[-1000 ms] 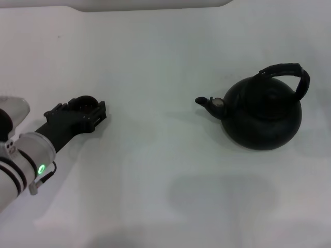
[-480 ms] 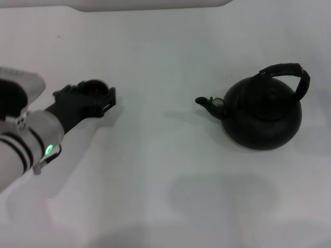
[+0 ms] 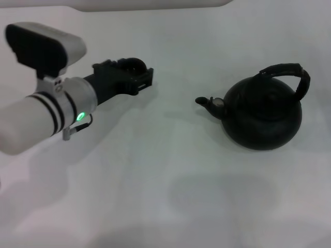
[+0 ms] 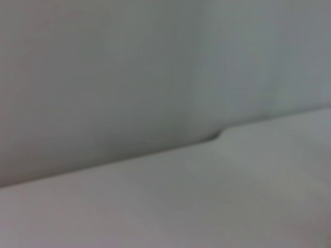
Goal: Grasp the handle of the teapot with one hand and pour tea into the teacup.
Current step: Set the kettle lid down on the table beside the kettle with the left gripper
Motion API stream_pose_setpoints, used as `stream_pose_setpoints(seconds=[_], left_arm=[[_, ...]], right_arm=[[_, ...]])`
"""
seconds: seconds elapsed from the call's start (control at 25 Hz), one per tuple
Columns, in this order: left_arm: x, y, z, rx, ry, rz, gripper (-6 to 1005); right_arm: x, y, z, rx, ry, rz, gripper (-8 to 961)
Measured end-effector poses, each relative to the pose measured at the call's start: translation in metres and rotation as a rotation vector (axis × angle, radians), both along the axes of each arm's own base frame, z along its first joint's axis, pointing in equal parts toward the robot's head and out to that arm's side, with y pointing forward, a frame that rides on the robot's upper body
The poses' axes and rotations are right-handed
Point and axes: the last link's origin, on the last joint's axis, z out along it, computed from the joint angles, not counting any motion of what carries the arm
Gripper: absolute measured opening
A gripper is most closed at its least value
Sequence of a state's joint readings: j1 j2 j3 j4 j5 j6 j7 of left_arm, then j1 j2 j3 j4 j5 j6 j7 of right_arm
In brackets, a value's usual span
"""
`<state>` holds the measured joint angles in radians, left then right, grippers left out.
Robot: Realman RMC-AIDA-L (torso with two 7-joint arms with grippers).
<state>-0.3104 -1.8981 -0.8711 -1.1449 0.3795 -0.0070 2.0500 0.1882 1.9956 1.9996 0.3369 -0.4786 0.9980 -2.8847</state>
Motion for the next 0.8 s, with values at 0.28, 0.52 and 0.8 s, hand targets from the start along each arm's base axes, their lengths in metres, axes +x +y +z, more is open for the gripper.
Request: stream_pose_setpoints(seconds=[0.28,0.52,0.8], left_arm=[[0.008,0.014,-0.023,-0.135,-0.037,-0.014,717],[0.016,0.013,-0.028,-0.239,-0.136,-0.067,717],[0.016,0.003,-0.027,-0.399,-0.144,-0.114,716]], right_arm=[[0.000,0.000,0.001,0.004,-0.001,-0.003,793],[0.000,0.001,0.001,0.005,-0.001,-0.004,793],[0.000,0.002,0.002,0.005,-0.004,-0.002,793]])
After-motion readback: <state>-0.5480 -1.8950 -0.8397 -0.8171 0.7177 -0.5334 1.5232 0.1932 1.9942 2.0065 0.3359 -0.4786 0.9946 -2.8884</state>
